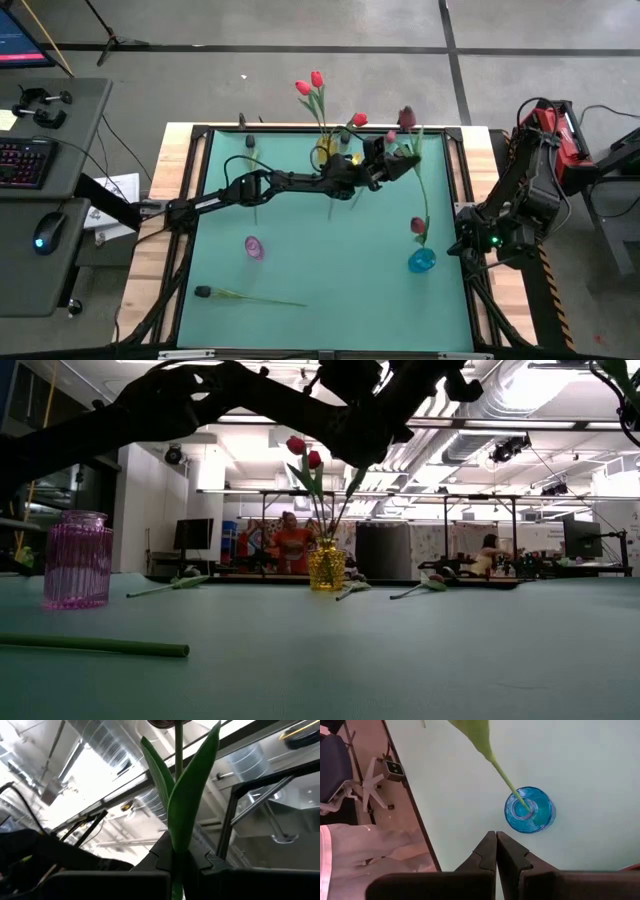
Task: Sort flowers into vase by color
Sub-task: Put the left dark red tulip into the blue vase
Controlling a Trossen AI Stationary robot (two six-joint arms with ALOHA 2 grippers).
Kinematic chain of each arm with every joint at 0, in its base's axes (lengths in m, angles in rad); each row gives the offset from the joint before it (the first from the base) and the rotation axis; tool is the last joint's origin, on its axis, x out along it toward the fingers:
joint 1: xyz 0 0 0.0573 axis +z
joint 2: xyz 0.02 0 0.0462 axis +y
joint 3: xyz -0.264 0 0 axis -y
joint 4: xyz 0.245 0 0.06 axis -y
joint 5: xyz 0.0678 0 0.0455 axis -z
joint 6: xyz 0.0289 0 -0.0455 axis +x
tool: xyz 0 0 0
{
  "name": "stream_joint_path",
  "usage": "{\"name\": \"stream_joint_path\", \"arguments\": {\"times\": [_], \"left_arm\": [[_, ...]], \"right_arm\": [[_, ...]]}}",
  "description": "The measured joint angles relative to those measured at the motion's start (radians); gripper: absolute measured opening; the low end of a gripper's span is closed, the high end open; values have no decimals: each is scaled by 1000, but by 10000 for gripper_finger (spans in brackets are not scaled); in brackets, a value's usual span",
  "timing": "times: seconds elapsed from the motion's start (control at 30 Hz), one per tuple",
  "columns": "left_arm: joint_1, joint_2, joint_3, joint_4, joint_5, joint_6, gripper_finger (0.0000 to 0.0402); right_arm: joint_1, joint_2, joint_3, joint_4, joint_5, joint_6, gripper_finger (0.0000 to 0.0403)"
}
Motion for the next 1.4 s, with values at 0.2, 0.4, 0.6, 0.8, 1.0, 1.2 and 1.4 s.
{"name": "stream_joint_path", "arguments": {"times": [0.2, 0.4, 0.6, 0.8, 1.0, 1.2, 1.4], "left_arm": [[1, -22, 0, 9, -4, 11, 0], [1, -38, 0, 5, -69, 64, 0], [1, -38, 0, 6, -155, 137, 0], [8, -38, 0, -20, -192, 201, 0], [10, -38, 2, -275, -98, 235, 0], [-49, -38, 2, -419, -58, 346, 0], [-107, -38, 2, -428, -64, 418, 0]], "right_arm": [[0, 0, 0, 8, 2, 3, 0], [0, 0, -1, 33, 15, 3, 0], [0, 0, -1, 60, 25, -14, 0], [0, 0, -1, 113, 34, -58, 0], [0, 0, 15, 163, 34, -93, 0], [0, 0, 125, 197, 48, -175, 0], [0, -1, 252, 155, 130, -297, 0]]}}
